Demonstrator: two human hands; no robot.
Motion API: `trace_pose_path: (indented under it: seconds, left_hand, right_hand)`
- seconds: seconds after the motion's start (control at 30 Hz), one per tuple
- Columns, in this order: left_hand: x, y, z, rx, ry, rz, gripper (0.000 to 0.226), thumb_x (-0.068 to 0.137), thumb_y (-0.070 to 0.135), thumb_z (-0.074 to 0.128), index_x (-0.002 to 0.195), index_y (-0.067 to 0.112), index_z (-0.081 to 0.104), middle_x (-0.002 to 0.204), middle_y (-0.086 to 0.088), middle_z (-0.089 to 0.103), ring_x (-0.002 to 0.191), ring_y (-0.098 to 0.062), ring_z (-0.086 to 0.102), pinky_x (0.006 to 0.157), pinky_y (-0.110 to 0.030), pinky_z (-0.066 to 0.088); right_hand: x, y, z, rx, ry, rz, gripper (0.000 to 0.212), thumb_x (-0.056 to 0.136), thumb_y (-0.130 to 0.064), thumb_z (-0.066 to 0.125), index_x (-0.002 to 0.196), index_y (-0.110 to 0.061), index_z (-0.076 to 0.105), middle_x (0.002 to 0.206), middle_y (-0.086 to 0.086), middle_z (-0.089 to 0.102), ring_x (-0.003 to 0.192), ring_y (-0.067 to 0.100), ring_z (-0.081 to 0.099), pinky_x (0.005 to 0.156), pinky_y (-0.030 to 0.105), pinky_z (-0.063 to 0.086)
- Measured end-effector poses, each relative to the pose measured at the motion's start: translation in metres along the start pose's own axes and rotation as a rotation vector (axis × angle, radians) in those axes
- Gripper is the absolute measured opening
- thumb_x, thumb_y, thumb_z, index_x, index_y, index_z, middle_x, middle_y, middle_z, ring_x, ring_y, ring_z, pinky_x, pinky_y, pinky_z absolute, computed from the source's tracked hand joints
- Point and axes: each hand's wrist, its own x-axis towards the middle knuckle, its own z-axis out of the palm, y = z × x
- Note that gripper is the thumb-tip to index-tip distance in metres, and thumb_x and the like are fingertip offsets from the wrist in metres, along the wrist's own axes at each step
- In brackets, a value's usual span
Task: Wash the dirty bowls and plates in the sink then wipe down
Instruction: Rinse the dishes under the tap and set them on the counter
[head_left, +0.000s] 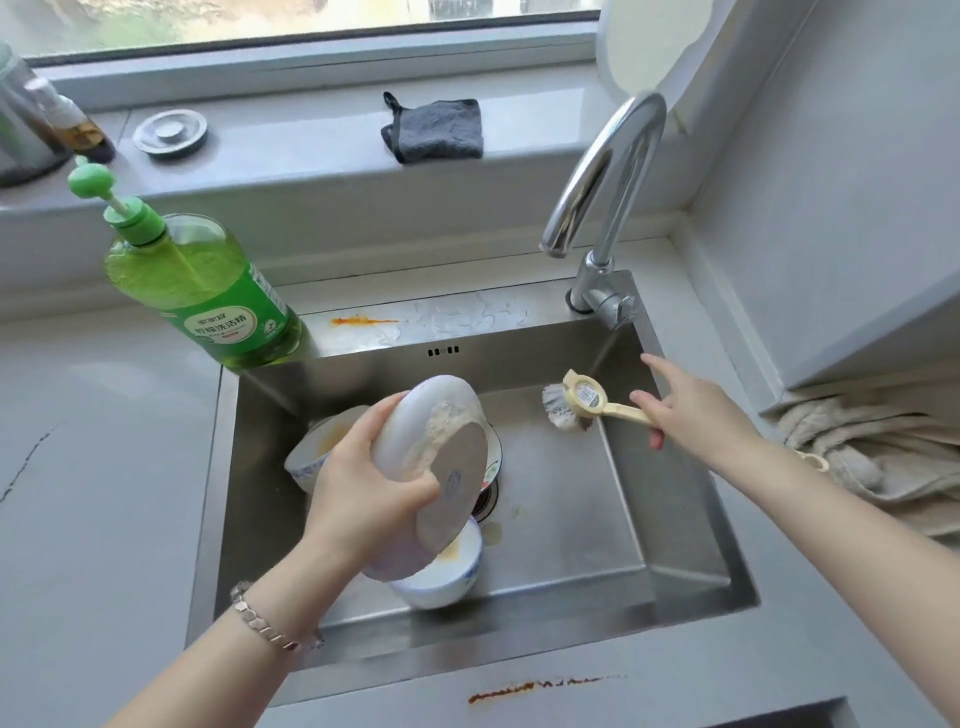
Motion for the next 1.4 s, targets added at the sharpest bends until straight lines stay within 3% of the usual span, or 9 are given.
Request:
trace_pose_path:
  seconds: [0.17,0.3,0.37,0.57,0.73,0.9,1.13,1.3,1.4]
  left_hand:
    - [0.016,0.010,0.010,-0.001,0.045,-0.026,0.070,0.061,0.005,0.071,0.122,0.036,0.054,0.109,0.014,0.062,0.097,-0.008,0.059,0.081,-0.024,0.046]
    - [0.027,0.018,0.012,-0.013,0.065,-0.052,0.070,0.063,0.002,0.070,0.120,0.039,0.054,0.106,0.014,0.063,0.095,-0.004,0.059,0.076,-0.018,0.044]
    - [0.030,0.019,0.013,-0.009,0.077,-0.062,0.069,0.062,0.001,0.070,0.117,0.041,0.054,0.104,0.015,0.063,0.094,0.001,0.058,0.072,-0.014,0.043]
    - [0.038,0.024,0.021,0.029,0.070,-0.088,0.071,0.061,0.002,0.071,0.120,0.039,0.055,0.108,0.014,0.063,0.098,-0.005,0.059,0.081,-0.022,0.046]
    - [0.037,0.031,0.024,0.029,0.066,-0.071,0.069,0.062,0.000,0.071,0.115,0.042,0.055,0.104,0.015,0.064,0.095,-0.003,0.059,0.077,-0.021,0.046]
    - [0.035,0.038,0.025,0.026,0.067,-0.039,0.069,0.062,-0.001,0.071,0.111,0.044,0.053,0.100,0.018,0.063,0.091,0.001,0.058,0.071,-0.016,0.045]
    - [0.033,0.040,0.019,0.011,0.110,-0.010,0.069,0.063,-0.002,0.073,0.113,0.041,0.054,0.100,0.018,0.061,0.090,0.003,0.057,0.068,-0.009,0.041]
    - [0.025,0.038,0.013,-0.033,0.120,-0.019,0.066,0.059,0.006,0.076,0.108,0.044,0.053,0.094,0.023,0.061,0.081,0.015,0.057,0.066,-0.007,0.041]
    - [0.019,0.031,0.009,-0.044,0.140,-0.041,0.064,0.048,0.020,0.066,0.102,0.051,0.051,0.094,0.026,0.060,0.082,0.014,0.057,0.067,-0.007,0.040]
  right_hand:
    - [0.065,-0.018,-0.034,0.013,0.087,-0.146,0.050,0.093,-0.035,0.049,0.140,-0.034,0.032,0.065,-0.006,0.069,0.081,0.017,0.057,0.071,0.033,0.045]
    - [0.099,-0.011,-0.030,0.027,0.095,-0.143,0.023,0.093,-0.036,0.048,0.114,-0.031,0.056,0.060,-0.007,0.065,0.065,0.010,0.055,0.055,0.027,0.037]
    - [0.105,-0.007,-0.023,0.003,0.117,-0.141,0.019,0.095,-0.037,0.045,0.103,-0.029,0.059,0.062,-0.006,0.065,0.062,0.010,0.054,0.052,0.027,0.033]
    - [0.117,0.006,-0.022,0.022,0.236,-0.131,0.022,0.096,-0.035,0.042,0.097,-0.020,0.059,0.081,0.007,0.062,0.076,0.029,0.053,0.056,0.030,0.030]
    - [0.118,0.022,-0.026,0.157,0.229,-0.077,0.019,0.094,-0.032,0.046,0.096,-0.019,0.060,0.088,0.008,0.066,0.082,0.030,0.055,0.065,0.035,0.042]
    - [0.115,0.022,-0.026,0.162,0.225,-0.083,0.018,0.094,-0.032,0.047,0.093,-0.019,0.059,0.087,0.010,0.066,0.079,0.029,0.055,0.066,0.036,0.043]
    - [0.105,0.029,-0.018,0.313,0.198,-0.045,0.019,0.095,-0.029,0.047,0.102,-0.017,0.060,0.103,0.010,0.067,0.095,0.027,0.058,0.078,0.036,0.044]
    - [0.062,0.016,-0.016,0.522,0.125,-0.094,0.034,0.094,-0.038,0.048,0.126,-0.029,0.051,0.075,-0.001,0.070,0.091,0.011,0.058,0.081,0.029,0.039]
    - [0.022,0.003,0.000,0.623,0.028,-0.146,0.037,0.088,-0.038,0.056,0.123,-0.042,0.046,0.051,-0.003,0.060,0.059,-0.001,0.053,0.067,0.009,0.039]
